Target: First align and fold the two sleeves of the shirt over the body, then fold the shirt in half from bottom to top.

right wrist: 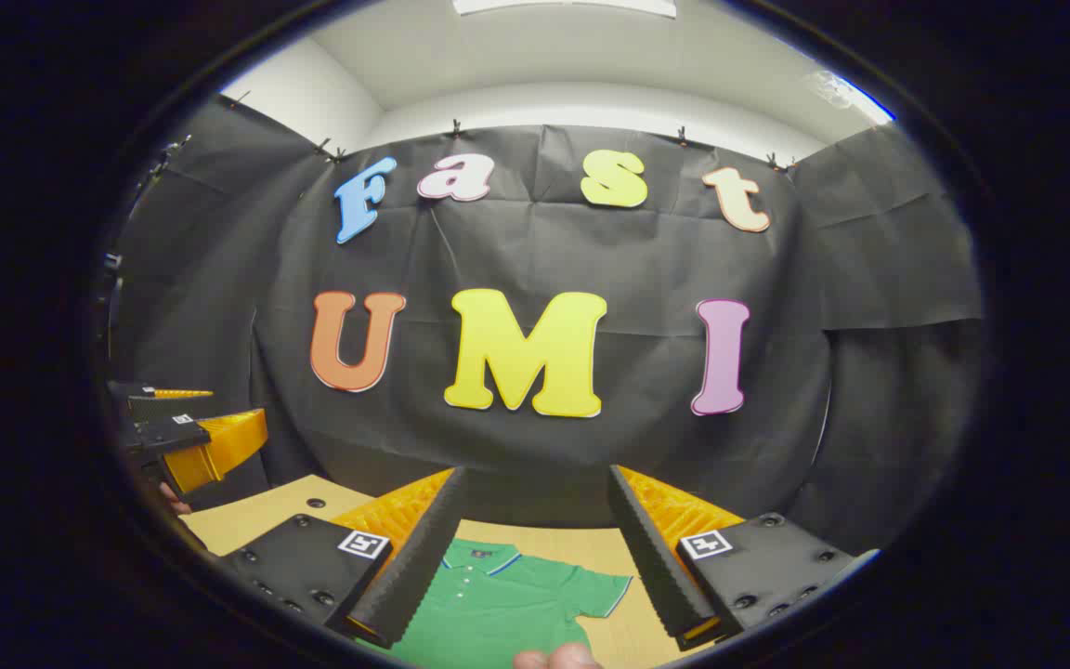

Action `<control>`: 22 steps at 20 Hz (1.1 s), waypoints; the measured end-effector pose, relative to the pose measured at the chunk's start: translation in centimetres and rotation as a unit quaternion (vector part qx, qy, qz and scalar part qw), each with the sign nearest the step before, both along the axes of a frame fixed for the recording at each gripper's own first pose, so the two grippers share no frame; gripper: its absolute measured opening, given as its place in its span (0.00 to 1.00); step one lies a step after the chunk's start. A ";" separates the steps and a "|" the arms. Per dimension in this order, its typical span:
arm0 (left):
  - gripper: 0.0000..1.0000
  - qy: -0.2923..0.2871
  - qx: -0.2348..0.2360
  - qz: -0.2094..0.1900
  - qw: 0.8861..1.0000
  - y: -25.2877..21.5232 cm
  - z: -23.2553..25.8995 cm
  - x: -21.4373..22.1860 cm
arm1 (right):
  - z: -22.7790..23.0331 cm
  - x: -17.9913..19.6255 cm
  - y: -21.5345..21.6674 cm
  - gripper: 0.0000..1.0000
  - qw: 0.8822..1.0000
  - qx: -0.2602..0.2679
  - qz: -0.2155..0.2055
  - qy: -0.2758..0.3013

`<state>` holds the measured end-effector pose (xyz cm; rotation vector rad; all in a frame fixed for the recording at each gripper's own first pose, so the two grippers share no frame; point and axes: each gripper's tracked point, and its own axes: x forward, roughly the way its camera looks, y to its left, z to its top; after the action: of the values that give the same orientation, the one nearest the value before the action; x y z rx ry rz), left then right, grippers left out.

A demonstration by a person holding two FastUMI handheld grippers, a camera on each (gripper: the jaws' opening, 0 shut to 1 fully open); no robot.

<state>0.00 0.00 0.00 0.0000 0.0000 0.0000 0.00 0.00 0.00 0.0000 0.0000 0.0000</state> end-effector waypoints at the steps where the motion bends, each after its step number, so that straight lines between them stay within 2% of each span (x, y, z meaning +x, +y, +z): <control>1: 1.00 0.000 0.000 0.001 1.000 0.1 0.0 -0.1 | -0.3 0.1 0.0 0.98 1.000 0.001 0.000 0.002; 16: 1.00 0.006 0.007 0.004 1.000 0.4 -1.0 -0.4 | -2.7 0.6 -0.4 0.98 0.999 0.004 -0.004 0.053; 22: 1.00 0.019 0.007 -0.007 1.000 -0.4 -2.0 0.1 | -4.4 0.9 -2.6 0.98 0.996 0.013 -0.021 0.080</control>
<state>0.14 -0.40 -1.97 0.0147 0.0388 -0.0136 0.94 -2.57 -4.42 0.0267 0.1607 -0.0431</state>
